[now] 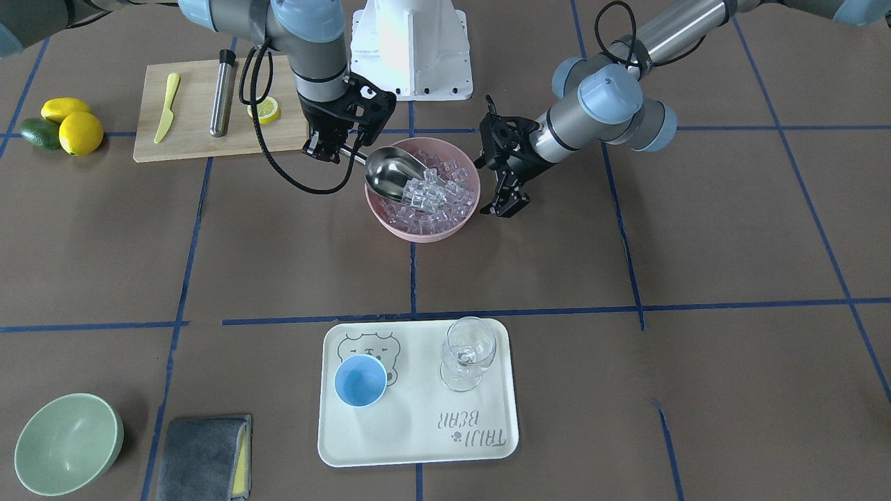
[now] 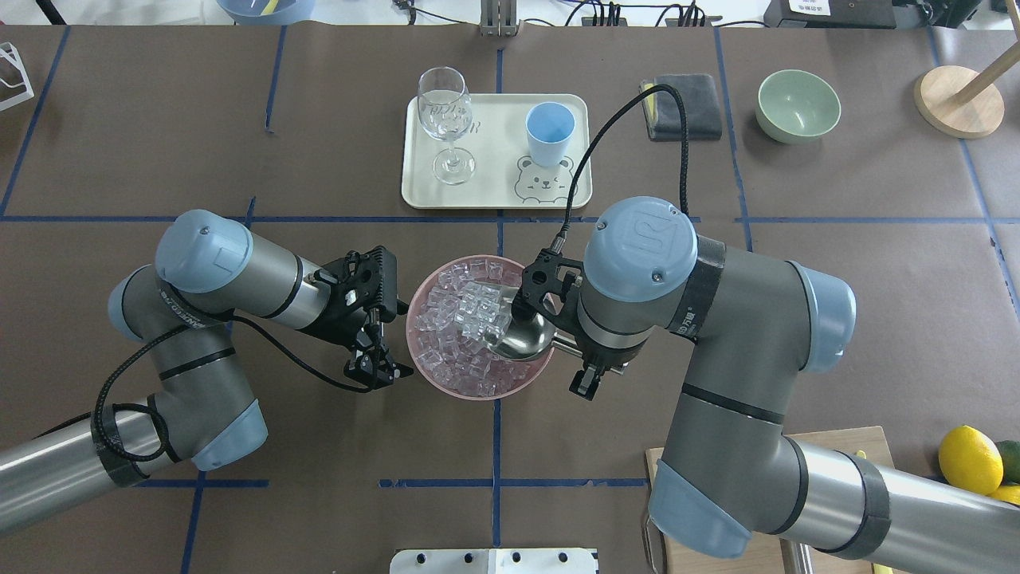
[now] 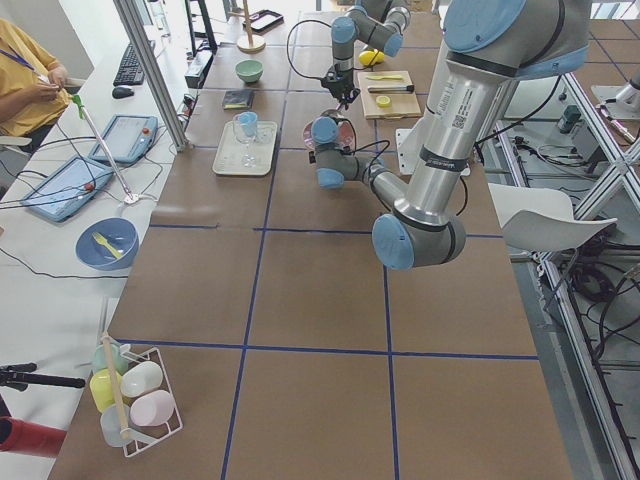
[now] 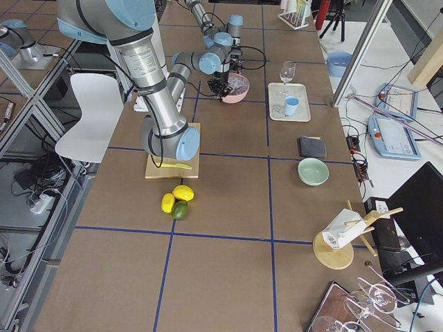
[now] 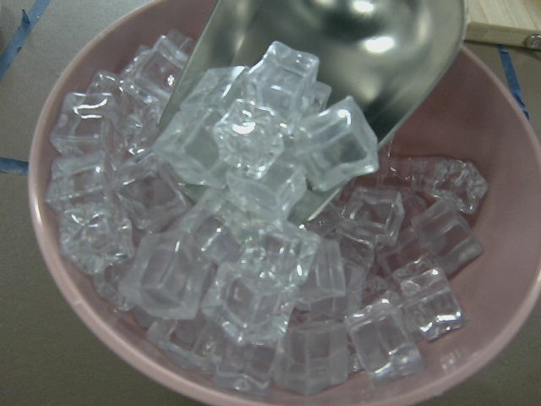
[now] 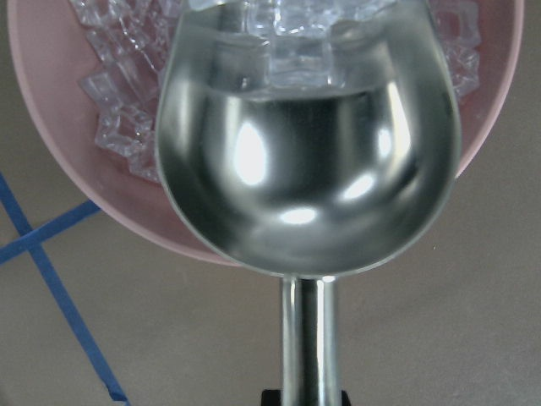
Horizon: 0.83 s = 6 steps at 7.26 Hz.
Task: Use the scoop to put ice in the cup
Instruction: 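Dig the scoop into the ice cubes and lift a scoopful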
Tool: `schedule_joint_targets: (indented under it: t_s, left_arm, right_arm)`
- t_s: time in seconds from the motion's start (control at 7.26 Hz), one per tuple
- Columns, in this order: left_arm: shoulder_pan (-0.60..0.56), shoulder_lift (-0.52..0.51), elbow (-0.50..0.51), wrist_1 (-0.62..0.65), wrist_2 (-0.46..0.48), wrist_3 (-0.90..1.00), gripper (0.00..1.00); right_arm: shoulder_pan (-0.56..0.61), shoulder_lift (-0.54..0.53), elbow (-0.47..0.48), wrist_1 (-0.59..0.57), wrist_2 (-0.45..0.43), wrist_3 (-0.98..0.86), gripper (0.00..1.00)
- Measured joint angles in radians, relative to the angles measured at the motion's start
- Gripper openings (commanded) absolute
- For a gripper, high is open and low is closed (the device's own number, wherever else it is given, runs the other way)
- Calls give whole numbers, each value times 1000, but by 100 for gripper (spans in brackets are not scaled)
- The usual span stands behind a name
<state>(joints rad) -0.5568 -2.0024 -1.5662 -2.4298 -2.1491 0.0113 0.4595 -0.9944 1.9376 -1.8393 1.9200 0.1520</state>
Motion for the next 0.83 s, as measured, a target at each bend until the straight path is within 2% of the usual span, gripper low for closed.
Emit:
schedule_joint_targets:
  t_s: [0.55,0.83]
  left_arm:
    - [0,-1,-1,-1,0,-1,100]
    - [-1,0,-2,-1,-1,-1,100]
  right_arm:
    - [-4,-122,70,189,1,138,0]
    - [-5,-143,97,229,-1,193,0]
